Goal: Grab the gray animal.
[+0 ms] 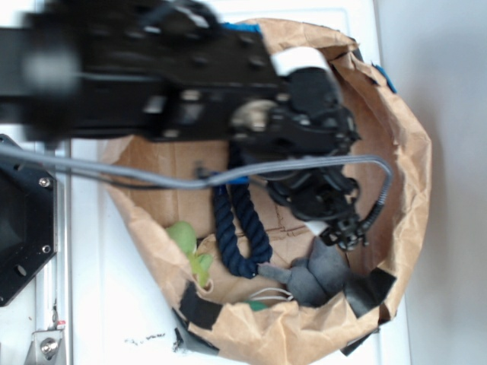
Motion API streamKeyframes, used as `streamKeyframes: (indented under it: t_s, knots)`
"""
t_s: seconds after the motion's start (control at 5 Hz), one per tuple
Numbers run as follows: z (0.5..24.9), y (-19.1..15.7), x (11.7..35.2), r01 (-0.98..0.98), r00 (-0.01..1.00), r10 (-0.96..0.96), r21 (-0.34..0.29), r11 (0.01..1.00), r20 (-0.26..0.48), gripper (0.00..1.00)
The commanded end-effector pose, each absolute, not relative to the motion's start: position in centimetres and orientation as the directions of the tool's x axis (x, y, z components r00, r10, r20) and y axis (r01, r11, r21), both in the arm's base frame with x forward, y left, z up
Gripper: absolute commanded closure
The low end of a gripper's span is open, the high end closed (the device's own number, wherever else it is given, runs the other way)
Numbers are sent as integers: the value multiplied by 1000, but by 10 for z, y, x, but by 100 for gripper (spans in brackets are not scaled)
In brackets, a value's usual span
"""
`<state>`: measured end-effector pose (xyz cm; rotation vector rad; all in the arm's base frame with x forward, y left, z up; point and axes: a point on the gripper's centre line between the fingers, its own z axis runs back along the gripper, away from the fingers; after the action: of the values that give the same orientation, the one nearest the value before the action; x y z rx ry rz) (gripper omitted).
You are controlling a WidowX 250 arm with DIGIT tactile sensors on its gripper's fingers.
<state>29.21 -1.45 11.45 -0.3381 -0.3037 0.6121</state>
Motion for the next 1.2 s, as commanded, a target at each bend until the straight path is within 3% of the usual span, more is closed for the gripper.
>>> streamKeyframes:
  t_s: [0.0, 0.4, 0.8, 1.0]
  knots:
    - [122, -10, 287, -479, 793, 582, -407, 778, 179, 0]
    - [76, -29, 292, -469, 840, 520, -275, 839, 154, 0]
    - [76, -64, 296, -416, 884, 462, -327, 848, 73, 0]
    - [85, -73, 294, -375, 898, 432, -365, 852, 87, 0]
